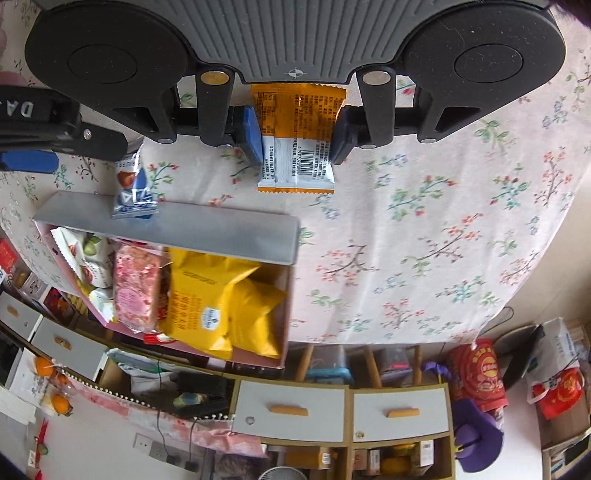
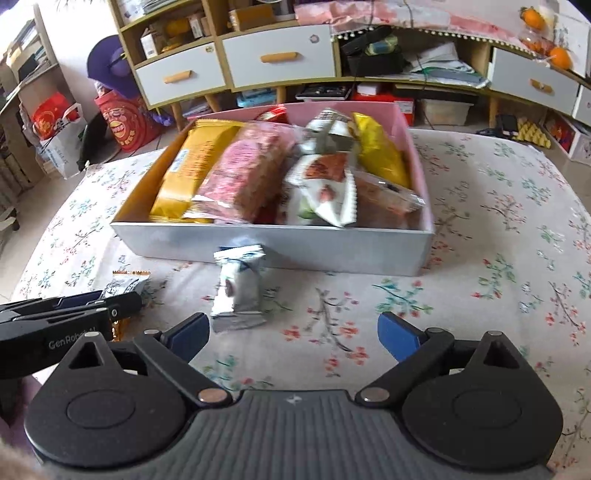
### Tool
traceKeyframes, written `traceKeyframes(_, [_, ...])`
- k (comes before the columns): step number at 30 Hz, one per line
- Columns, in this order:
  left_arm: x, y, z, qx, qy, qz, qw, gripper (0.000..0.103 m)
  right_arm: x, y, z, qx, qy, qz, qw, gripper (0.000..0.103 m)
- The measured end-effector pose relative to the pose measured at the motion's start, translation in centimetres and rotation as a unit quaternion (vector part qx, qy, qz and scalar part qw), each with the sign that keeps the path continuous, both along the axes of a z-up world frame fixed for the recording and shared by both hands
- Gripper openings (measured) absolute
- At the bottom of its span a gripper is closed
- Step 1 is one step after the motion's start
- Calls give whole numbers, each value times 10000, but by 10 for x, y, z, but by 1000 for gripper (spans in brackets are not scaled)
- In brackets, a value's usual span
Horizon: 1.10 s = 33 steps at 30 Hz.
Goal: Organize snacks
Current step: 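Grasp the orange-and-white bar with the left tool while the right tool grasps the truffle packet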
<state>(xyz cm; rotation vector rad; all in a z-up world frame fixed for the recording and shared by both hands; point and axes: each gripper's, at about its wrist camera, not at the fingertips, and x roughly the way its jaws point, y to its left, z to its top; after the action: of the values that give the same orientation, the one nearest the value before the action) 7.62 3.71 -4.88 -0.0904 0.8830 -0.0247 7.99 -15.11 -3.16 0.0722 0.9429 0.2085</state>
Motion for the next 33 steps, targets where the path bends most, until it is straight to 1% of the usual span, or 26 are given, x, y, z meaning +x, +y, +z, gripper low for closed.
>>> traceKeyframes(4, [-3, 8, 1, -61, 42, 33, 10000, 36, 4, 5, -2, -39, -29, 40, 10000, 91])
traceKeyframes(7, [-3, 11, 2, -88, 47, 25, 9999, 36, 6, 8, -5, -15, 27, -41, 10000, 87])
traceKeyframes(9, [-3, 13, 2, -138, 70, 50, 9999, 36, 7, 11, -7, 3, 36, -69, 10000, 87])
traceKeyframes(12, [-3, 13, 1, -165, 88, 54, 9998, 36, 8, 18, -8, -133, -28, -61, 9999, 87])
traceKeyframes(15, [-5, 14, 1, -175, 107, 41, 9998, 36, 8, 25, -9, -295, -102, 23, 9995, 86])
traceKeyframes(18, [-4, 14, 1, -185, 125, 45, 9997, 36, 8, 29, -9, -405, -152, 44, 9991, 81])
traceKeyframes(19, [-4, 13, 1, -184, 130, 50, 9997, 36, 8, 30, -9, -441, -169, 35, 9989, 78])
traceKeyframes(21, [-3, 12, 1, -145, 124, 44, 9998, 36, 9, 31, -8, -493, -195, 35, 9986, 75])
traceKeyframes(27, [-2, 7, 0, -113, 156, -17, 9998, 37, 8, 40, -7, -630, -279, 152, 9975, 59])
traceKeyframes(29, [-1, 6, -1, -117, 166, -19, 9998, 37, 8, 41, -7, -667, -297, 188, 9972, 52])
traceKeyframes(30, [-1, 6, -1, -115, 169, -20, 9998, 37, 8, 41, -7, -682, -304, 191, 9970, 50])
traceKeyframes(32, [-2, 5, 0, -112, 168, -26, 9998, 37, 8, 41, -6, -696, -312, 194, 9969, 41])
traceKeyframes(33, [-2, 5, 0, -111, 163, -31, 9998, 37, 8, 40, -6, -695, -313, 198, 9969, 39])
